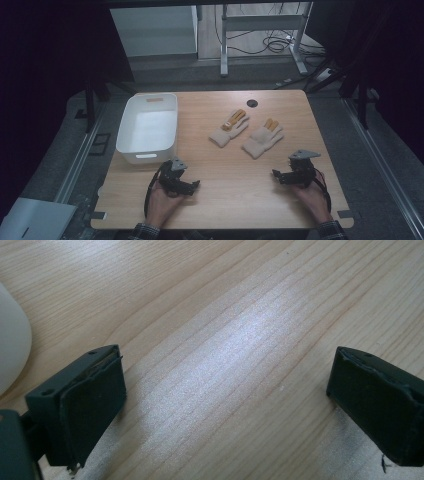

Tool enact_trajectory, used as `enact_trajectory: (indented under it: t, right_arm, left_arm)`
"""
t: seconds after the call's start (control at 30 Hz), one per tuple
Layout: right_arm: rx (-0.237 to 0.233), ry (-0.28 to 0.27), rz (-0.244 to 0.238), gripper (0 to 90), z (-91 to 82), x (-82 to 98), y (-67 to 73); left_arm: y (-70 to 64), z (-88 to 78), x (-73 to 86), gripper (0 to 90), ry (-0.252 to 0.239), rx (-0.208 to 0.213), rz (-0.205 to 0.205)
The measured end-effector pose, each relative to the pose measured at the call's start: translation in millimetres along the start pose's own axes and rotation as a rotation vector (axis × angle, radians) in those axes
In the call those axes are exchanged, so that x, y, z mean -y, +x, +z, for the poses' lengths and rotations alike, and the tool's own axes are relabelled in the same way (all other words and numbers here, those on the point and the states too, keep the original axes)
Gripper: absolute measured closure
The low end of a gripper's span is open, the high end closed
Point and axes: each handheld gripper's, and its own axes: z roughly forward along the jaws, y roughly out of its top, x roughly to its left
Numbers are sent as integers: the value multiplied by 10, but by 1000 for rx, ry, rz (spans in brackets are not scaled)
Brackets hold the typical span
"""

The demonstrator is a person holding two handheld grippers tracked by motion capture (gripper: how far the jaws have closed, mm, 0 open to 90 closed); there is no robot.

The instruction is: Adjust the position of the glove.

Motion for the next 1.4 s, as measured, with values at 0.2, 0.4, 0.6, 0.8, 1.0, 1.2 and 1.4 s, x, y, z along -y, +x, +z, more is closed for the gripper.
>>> enact_trajectory:
  t: [0.2,0.4,0.6,0.8,1.0,1.2,1.4]
  right_arm:
    - [-2,4,-3,93,2,0,2]
    - [0,8,-1,77,6,-1,1]
    - [-4,9,-3,83,3,-2,-1]
    - [-16,11,5,121,-11,-28,-20]
    - [-22,-6,-1,214,-42,-207,-83]
    - [-38,-8,1,307,31,-397,-173]
    - [-62,-19,25,425,184,-663,-256]
  left_arm:
    - [0,0,0,23,0,0,0]
    - [0,0,0,23,0,0,0]
    - [1,0,0,23,0,0,0]
    - [1,0,-1,23,0,0,0]
    - [2,0,-1,23,0,0,2]
    - [1,-1,-1,23,1,0,1]
    - [1,-1,0,23,1,0,1]
